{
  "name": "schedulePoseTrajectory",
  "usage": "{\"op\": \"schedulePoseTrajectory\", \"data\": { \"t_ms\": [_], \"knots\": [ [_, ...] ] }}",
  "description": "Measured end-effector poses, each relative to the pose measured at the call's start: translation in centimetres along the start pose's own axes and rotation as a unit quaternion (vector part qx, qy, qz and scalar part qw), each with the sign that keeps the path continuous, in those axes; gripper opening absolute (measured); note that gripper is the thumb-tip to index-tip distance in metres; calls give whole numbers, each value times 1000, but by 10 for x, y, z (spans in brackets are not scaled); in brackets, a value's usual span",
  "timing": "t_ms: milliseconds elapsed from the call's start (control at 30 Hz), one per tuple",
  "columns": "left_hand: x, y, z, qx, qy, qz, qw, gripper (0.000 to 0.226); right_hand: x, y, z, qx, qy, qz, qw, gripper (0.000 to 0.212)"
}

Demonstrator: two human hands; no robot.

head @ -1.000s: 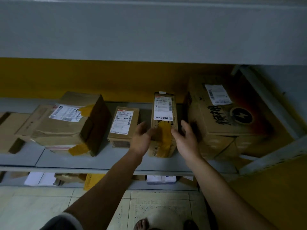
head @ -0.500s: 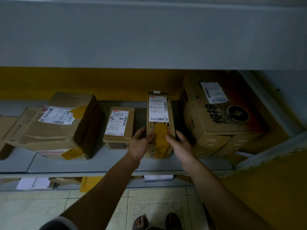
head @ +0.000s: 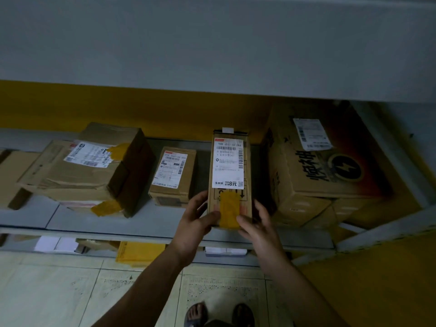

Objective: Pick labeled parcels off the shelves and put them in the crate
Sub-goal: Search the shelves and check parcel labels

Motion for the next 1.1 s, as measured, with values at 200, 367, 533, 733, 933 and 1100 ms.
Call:
{"op": "schedulePoseTrajectory", "data": {
  "t_ms": [200,367,533,733,933,1100],
  "knots": [
    [3,12,-6,-45,9,-22,999,57,0,17,2,31,23,-12,999,80],
    [4,23,-9,-62,40,-30,997,57,2,29,0,64,24,-26,997,74],
    [4,32,-12,-77,54,-28,995,58,1,38,-5,87,21,-33,995,68],
    [5,38,-16,-81,72,-23,994,62,0,46,-5,99,15,-34,994,64],
    [5,40,-14,-85,79,-22,993,64,-1,49,-5,105,13,-35,994,62],
    [6,37,-10,-80,71,-23,994,57,-2,47,-9,111,9,-40,993,63]
  ]
}}
Point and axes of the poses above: each hand's wrist, its own y-axis away from the middle knuckle, its own x-axis out of the back of the hand, z = x × y, the point moved 6 cm from there along -y, towards the middle knuckle, and after that the axes turned 1 degree about y, right-handed, at the moved point
